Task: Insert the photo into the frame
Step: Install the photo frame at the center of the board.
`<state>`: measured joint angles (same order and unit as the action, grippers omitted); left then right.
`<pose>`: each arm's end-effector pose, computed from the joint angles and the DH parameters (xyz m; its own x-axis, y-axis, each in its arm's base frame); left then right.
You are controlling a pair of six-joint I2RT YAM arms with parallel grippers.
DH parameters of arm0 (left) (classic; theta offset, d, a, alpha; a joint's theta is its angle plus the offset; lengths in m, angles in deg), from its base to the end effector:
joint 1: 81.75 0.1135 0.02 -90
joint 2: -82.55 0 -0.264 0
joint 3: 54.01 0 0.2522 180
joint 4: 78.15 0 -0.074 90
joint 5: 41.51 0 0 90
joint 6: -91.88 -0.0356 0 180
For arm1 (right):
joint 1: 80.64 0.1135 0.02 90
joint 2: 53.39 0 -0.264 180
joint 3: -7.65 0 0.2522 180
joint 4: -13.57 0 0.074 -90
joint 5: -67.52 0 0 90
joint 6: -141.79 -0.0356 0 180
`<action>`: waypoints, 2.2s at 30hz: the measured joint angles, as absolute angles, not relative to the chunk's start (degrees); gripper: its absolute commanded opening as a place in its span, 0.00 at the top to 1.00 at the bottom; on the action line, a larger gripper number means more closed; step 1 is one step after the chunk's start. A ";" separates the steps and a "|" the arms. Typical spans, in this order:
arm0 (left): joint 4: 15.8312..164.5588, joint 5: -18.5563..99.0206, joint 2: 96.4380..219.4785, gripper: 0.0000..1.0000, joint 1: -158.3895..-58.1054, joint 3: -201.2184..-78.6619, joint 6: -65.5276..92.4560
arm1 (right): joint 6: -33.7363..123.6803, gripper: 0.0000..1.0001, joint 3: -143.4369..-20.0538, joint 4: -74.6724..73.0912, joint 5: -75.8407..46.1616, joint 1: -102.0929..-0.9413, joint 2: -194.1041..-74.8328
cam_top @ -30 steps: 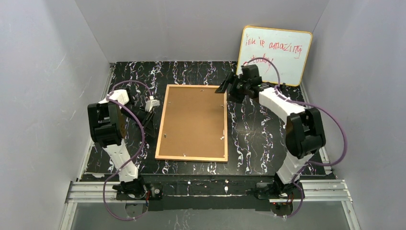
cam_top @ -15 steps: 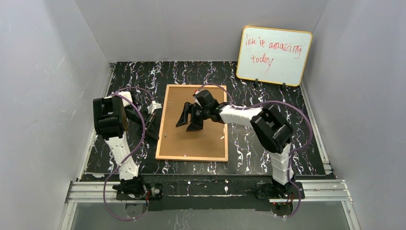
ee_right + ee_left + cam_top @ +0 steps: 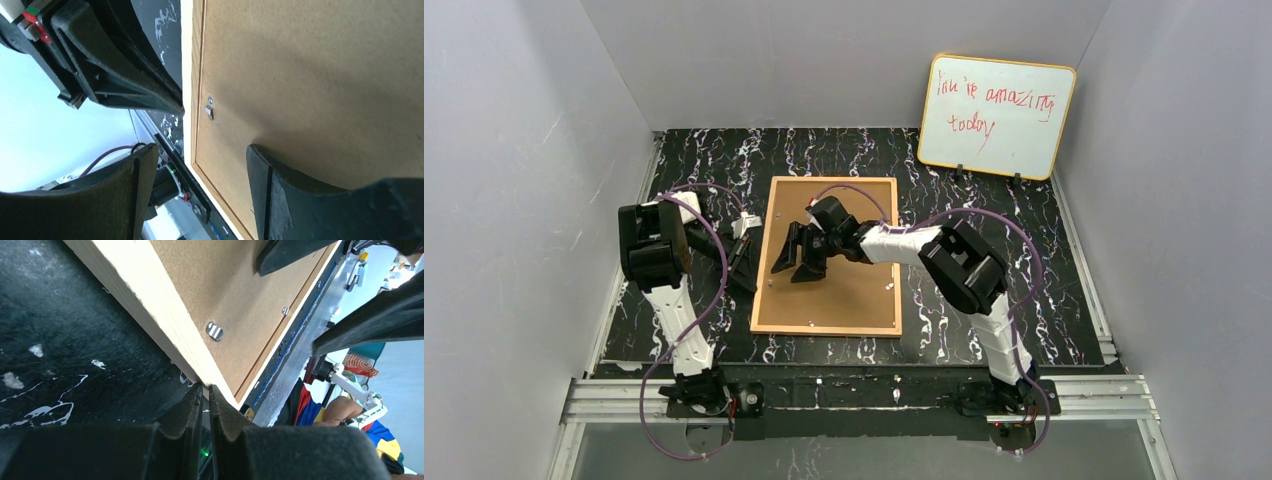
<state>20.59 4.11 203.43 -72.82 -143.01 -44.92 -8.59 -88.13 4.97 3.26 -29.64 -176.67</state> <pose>0.3304 0.0267 0.1154 -0.9007 0.3859 -0.1998 0.4004 0.5582 -0.7267 0.2865 0.3783 0.1553 -0.9838 0.0294 -0.1769 -0.1328 0.5434 0.8289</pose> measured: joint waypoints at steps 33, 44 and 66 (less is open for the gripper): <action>22.58 3.15 202.75 0.94 -72.93 -141.55 -42.34 | -9.99 0.35 -97.83 4.32 4.00 -26.03 -184.28; 23.03 3.11 202.45 0.95 -72.95 -141.20 -41.99 | -14.10 0.35 -98.36 4.19 2.75 -25.90 -184.69; 23.73 3.02 201.79 0.95 -72.95 -140.54 -42.06 | -21.60 0.35 -98.25 4.30 -2.91 -24.55 -184.58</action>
